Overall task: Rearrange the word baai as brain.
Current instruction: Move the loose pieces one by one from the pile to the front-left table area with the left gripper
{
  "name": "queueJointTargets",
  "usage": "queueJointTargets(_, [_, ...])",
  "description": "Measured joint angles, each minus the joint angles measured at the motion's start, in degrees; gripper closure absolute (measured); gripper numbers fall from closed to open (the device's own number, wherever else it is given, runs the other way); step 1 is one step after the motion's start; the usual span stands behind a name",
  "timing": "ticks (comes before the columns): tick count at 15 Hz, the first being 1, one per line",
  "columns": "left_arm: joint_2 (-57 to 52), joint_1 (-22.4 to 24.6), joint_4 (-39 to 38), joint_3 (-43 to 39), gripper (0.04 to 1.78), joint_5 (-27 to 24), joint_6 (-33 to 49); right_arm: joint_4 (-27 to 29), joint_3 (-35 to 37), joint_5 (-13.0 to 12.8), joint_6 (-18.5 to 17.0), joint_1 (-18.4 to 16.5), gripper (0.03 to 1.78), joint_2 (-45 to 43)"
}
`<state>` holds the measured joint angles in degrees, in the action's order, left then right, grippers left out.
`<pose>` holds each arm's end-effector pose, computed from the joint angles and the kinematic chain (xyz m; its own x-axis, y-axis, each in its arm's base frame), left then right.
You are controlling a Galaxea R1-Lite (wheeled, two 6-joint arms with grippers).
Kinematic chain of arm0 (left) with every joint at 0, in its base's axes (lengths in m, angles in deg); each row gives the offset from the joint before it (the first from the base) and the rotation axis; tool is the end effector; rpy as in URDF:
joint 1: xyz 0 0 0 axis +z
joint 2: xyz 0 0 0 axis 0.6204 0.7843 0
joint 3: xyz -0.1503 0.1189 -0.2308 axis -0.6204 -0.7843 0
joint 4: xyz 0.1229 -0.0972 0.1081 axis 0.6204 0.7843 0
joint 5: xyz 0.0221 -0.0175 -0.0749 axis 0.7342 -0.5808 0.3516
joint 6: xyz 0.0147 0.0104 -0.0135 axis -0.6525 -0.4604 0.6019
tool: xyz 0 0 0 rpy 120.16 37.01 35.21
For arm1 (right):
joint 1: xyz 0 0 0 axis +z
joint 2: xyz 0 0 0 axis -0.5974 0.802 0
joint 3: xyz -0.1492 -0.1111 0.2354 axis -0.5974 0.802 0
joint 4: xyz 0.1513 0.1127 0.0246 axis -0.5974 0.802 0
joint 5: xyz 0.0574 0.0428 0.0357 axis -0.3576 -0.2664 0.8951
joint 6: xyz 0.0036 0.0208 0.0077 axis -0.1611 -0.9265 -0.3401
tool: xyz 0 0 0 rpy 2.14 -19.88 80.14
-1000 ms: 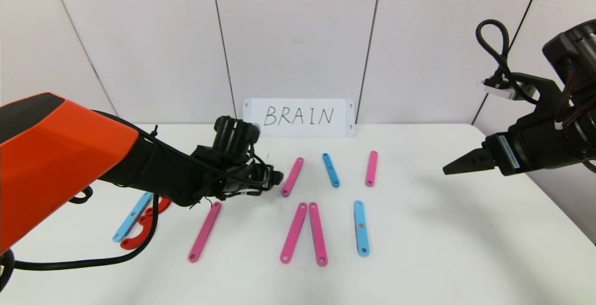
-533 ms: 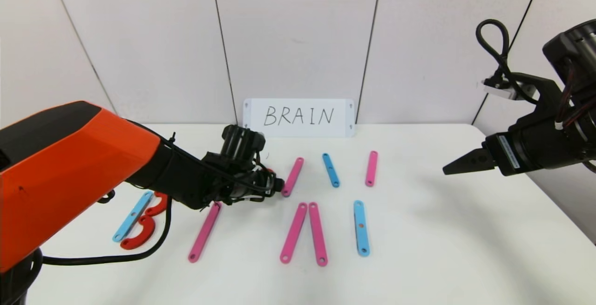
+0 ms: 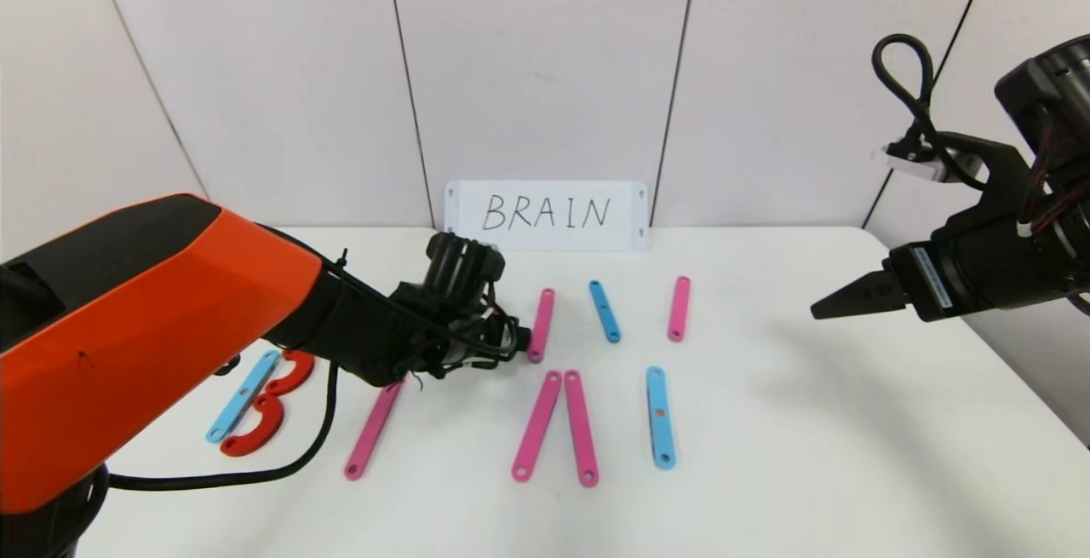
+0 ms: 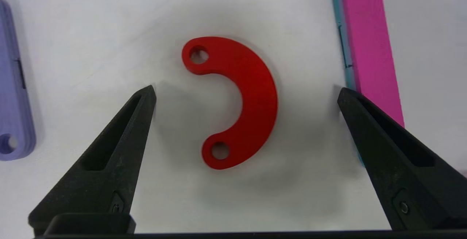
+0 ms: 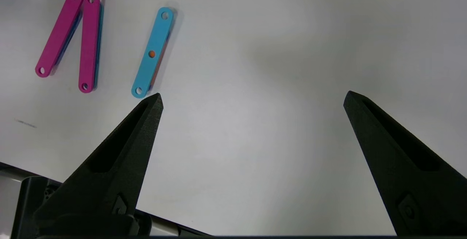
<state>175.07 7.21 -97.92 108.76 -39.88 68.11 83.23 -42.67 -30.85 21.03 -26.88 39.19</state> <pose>0.3563 -0.2105 0.0838 0.7565 -0.2521 -0.6034 0.2746 0.9599 -0.0567 0.2482 0.0467 0.2542 0.5533 0.2623 -0.7906 -0.2789 0.9527 0.1209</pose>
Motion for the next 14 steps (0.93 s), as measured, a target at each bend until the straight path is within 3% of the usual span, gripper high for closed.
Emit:
queueJointTargets(6, [0.33,-0.94,0.18,0.61,0.09,0.02,0.1,-0.22,0.16,-0.02,0.0,0.11,0.07,0.22])
queueJointTargets(14, [-1.13,1.21,0.77,0.59,0.09,1.88,0.18,-0.35,0.35,-0.02,0.15,0.33,0.07,0.56])
